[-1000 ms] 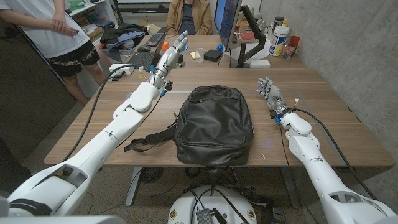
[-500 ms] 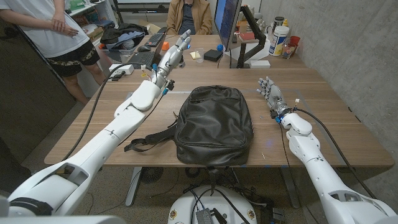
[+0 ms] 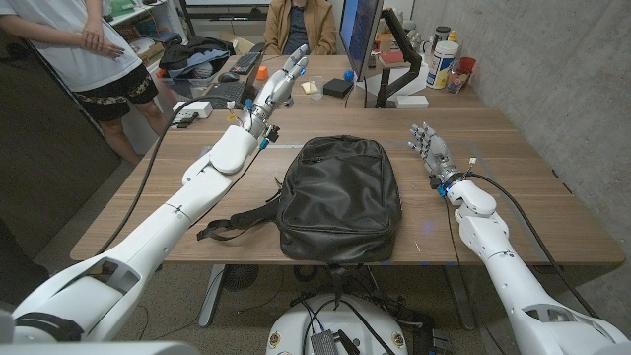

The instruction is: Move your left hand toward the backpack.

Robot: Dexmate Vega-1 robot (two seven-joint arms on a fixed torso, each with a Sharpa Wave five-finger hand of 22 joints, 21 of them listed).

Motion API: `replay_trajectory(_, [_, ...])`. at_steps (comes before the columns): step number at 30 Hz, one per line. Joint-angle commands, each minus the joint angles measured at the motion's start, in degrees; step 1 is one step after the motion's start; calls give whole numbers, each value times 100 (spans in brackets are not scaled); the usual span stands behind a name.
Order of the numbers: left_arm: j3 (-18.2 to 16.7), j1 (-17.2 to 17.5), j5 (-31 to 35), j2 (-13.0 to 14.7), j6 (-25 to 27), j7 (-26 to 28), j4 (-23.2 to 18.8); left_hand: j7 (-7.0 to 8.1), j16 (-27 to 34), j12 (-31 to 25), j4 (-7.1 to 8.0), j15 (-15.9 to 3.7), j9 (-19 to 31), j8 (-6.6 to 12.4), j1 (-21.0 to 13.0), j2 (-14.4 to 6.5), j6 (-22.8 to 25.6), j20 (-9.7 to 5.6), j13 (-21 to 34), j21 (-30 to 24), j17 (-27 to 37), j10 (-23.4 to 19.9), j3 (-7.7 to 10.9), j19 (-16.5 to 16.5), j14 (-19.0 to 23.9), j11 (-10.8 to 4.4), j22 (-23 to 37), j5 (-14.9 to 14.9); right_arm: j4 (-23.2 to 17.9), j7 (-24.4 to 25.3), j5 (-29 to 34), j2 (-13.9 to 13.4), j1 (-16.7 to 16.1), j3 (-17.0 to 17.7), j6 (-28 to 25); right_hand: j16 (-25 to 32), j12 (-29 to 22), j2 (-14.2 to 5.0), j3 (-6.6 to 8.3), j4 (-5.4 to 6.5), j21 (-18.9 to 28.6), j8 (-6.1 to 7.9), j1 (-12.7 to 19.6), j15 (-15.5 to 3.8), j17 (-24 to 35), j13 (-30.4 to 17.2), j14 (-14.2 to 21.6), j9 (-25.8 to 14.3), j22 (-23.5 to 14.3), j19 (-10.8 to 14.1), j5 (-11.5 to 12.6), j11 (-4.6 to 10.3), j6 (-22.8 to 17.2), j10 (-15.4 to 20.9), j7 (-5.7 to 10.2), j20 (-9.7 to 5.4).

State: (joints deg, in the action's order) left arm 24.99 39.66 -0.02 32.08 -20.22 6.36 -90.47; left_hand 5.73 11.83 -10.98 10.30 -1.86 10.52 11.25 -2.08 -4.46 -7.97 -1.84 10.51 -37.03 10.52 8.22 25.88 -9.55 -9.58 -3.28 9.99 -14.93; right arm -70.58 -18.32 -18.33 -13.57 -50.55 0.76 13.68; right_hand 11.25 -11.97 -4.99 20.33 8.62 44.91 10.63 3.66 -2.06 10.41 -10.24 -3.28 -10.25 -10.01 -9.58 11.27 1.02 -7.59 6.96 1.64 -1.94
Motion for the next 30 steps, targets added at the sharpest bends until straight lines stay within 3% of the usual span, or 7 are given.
replay_trajectory(1, [-14, 29, 204, 72, 106, 51, -211, -10, -37, -14, 0, -170, 22, -22, -20, -511, 14, -3, 12, 16, 17, -18, 35, -56, -74, -34, 31, 0, -195, 36, -33, -10, -146, 22, -20, 4, -15, -454, -32, 0, -27, 43, -32, -183, -2, -28, -12, -27, -7, -328, 35, 16, -50, 53, 14, -591])
replay_trajectory(30, [-12, 12, 574, 197, 234, 16, -510, 5, -38, -16, 0, -177, 22, -25, -30, -519, 12, 36, 11, 43, 15, -26, 64, -13, -52, -48, 32, -3, -386, 89, -69, -32, -284, -13, 54, 2, -18, -452, -41, -3, -84, 61, -30, -190, -7, -28, 1, -29, -9, -308, 38, 27, -142, 70, 13, -589])
